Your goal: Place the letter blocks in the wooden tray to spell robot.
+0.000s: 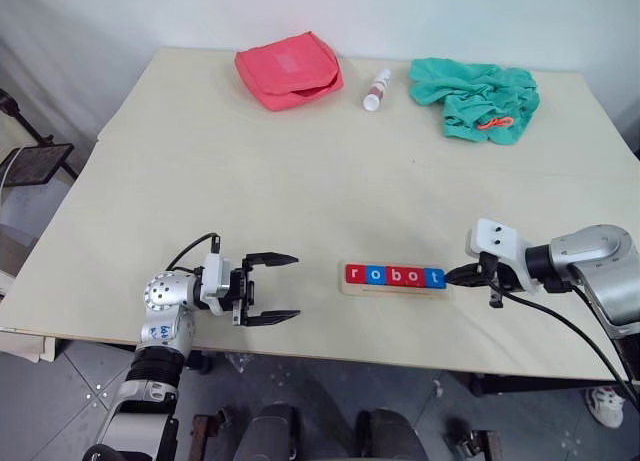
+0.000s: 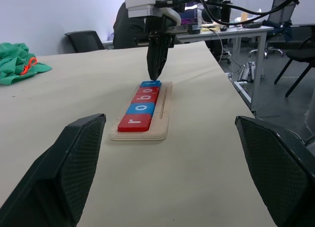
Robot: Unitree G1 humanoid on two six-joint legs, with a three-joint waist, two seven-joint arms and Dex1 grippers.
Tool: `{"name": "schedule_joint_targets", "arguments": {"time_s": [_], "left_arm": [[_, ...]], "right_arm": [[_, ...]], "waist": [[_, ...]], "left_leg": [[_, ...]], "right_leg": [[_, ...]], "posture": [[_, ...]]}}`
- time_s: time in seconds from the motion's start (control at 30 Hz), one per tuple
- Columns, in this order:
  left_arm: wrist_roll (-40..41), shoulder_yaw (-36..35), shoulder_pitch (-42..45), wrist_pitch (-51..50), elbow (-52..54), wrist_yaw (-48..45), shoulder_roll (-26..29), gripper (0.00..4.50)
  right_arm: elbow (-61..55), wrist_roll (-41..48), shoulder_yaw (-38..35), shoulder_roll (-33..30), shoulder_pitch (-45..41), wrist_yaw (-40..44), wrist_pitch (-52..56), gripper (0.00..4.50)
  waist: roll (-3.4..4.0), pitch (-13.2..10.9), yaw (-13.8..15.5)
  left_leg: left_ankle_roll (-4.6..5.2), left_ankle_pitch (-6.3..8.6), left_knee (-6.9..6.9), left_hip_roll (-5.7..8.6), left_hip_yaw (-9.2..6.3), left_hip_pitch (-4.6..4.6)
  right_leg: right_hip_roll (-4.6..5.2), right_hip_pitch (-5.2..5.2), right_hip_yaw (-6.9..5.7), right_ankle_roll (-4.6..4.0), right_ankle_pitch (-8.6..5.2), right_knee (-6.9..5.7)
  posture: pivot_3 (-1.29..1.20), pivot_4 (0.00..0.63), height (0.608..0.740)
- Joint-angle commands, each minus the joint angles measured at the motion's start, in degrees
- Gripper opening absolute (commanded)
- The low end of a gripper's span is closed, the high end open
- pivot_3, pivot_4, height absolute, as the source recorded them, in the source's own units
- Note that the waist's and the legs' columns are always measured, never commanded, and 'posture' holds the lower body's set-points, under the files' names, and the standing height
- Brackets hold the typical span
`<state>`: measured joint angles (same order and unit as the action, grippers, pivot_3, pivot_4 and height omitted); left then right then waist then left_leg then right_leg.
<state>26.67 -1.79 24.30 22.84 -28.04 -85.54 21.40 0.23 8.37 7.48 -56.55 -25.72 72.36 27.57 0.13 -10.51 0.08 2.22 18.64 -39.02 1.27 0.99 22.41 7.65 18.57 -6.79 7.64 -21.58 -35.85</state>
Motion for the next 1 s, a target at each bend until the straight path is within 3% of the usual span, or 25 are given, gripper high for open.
{"name": "schedule_joint_targets", "arguments": {"time_s": [0.03,0.13,0.3,0.5,0.7,1.0], "left_arm": [[0.37,-0.96,-0.57,-0.01,1.27,0.52,0.68,4.50],[0.56,-1.56,-0.71,-0.08,1.63,1.76,0.76,4.50],[1.32,-3.55,-0.18,-1.86,2.21,5.54,0.65,4.50],[1.43,-6.48,1.32,-5.09,2.96,11.67,1.04,4.50],[3.20,-7.47,1.17,-9.18,4.20,11.06,2.41,4.50],[6.55,-8.68,2.31,-12.25,1.68,0.66,4.47,4.50]], "right_arm": [[-0.91,1.82,-4.29,-1.38,0.73,-0.50,-0.66,0.05],[-1.52,6.80,-11.02,-0.99,4.93,0.98,-3.91,0.62],[2.44,14.11,-21.94,1.32,13.85,5.90,-14.31,2.35],[7.97,21.79,-28.74,3.44,18.88,15.29,-21.97,4.45],[17.98,23.79,-27.49,1.36,22.72,20.14,-31.63,4.48],[33.21,25.53,-20.39,-1.62,17.81,20.14,-41.86,4.48]], "waist": [[0.00,0.00,0.01],[-0.01,0.00,0.36],[-0.01,-0.01,1.29],[-0.02,-0.01,1.29],[-0.02,-0.01,1.25],[-0.02,-0.01,1.11]], "left_leg": [[0.00,0.00,0.00,0.00,0.00,0.00],[0.00,0.00,0.01,0.01,-0.08,0.01],[0.00,0.00,0.02,0.03,-0.08,0.02],[0.01,0.00,0.00,0.03,-0.01,-0.02],[0.01,0.00,0.02,0.01,0.01,-0.05],[0.01,0.00,0.00,-0.06,0.15,-0.12]], "right_leg": [[0.00,0.00,0.00,0.00,0.00,0.00],[0.01,-0.03,0.01,0.00,0.00,0.00],[0.01,-0.06,-0.07,0.00,0.00,0.03],[0.00,-0.09,-0.21,0.02,0.01,0.03],[0.00,-0.12,-0.24,0.01,0.01,0.03],[-0.03,-0.14,-0.20,0.01,0.01,0.08]], "posture": [[0.00,0.150,0.740],[0.00,0.150,0.740],[0.00,0.150,0.740],[0.00,0.150,0.740],[0.00,0.150,0.740],[0.00,0.150,0.740]]}}
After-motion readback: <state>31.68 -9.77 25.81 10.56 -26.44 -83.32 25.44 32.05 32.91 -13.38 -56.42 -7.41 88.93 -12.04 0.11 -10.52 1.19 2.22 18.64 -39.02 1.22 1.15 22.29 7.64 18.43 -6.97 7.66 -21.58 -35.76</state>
